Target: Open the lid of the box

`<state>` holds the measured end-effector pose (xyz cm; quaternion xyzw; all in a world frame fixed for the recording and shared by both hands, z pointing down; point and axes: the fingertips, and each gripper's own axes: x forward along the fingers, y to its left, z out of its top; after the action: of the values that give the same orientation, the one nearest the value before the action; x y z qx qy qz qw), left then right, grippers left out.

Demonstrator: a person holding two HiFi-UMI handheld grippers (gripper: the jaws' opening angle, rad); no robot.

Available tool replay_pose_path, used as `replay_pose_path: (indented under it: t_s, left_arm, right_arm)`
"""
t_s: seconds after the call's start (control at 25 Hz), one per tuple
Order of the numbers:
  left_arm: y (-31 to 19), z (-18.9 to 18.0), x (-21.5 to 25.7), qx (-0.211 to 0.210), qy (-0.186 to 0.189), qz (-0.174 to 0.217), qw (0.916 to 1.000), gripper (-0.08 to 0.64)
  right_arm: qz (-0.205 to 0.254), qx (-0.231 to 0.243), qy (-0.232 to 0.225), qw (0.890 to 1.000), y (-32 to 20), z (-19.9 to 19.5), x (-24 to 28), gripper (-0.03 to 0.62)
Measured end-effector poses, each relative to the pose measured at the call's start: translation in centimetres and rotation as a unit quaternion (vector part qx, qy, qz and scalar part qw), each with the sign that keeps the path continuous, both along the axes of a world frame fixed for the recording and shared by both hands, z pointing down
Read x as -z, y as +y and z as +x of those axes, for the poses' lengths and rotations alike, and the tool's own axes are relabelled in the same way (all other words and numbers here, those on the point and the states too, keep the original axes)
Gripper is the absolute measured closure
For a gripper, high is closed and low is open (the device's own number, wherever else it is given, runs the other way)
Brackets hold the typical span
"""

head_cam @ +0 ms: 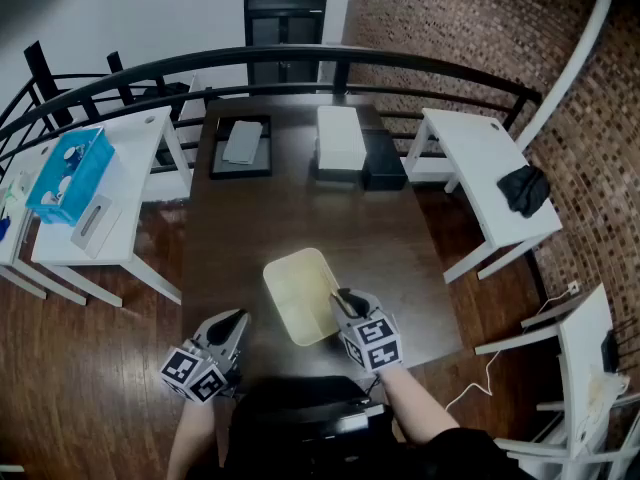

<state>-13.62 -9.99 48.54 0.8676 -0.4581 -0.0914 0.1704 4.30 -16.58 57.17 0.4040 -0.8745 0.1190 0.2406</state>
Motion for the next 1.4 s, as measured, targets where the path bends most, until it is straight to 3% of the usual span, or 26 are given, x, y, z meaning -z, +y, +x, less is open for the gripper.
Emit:
replay_pose_path:
  t_s: [0.2,0.36,0.48,0.56,0.76,1.0,1.12,1.24,1.4]
  left_arm:
    - [-1.9,2.3,-2.5,-0.052,-0.057,-0.03,0.9966,0.47]
    - [-3.9,4.9,-2.7,-0.079,-0.098,-0.023,0.9918,0.465]
    - [-5.6,7.3,-4.0,-0.116,-0.135,-0.029,0.9837,0.452]
    - [-6.3,9.1,-5.4,-0.146,-0.175,-0.038,0.973,0.417]
    - [-6.2,11.8,-9.5,-0.208,-0.29,-0.066,0.9317,0.417]
    - [-6.3,12.1,-10.4,-0.227,-0.35,-0.062,0.9068,0.448]
    - [-6.4,12.2,-10.5,-0.234,-0.345,-0.073,0.9063,0.448]
    - [-6.4,12.1,-10.4,-0.23,-0.335,-0.079,0.9102,0.449]
    - [-6.8,11.7,-10.3,-0.213,-0.333,-0.08,0.915,0.484]
  right_arm:
    - [-0.014,-0.026,0.033,0.999,-0.8,0.1,-1.7,0.526]
    - [-0.015,-0.043,0.061,0.997,-1.0,0.4,-2.9,0.543]
    - [-0.009,-0.05,0.071,0.996,-1.1,0.2,-2.8,0.563]
    - [-0.012,-0.057,0.072,0.996,-1.2,0.2,-2.9,0.568]
    - [-0.013,-0.073,0.064,0.995,-1.2,0.1,-2.6,0.575]
    - [0.022,-0.087,0.02,0.996,-1.3,0.0,0.6,0.58]
    - [0.052,-0.11,-0.001,0.993,-1.8,1.9,3.1,0.58]
    - [0.057,-0.158,0.001,0.986,-3.5,6.9,2.6,0.58]
    - [-0.032,-0.228,0.037,0.972,-4.6,14.8,-4.7,0.58]
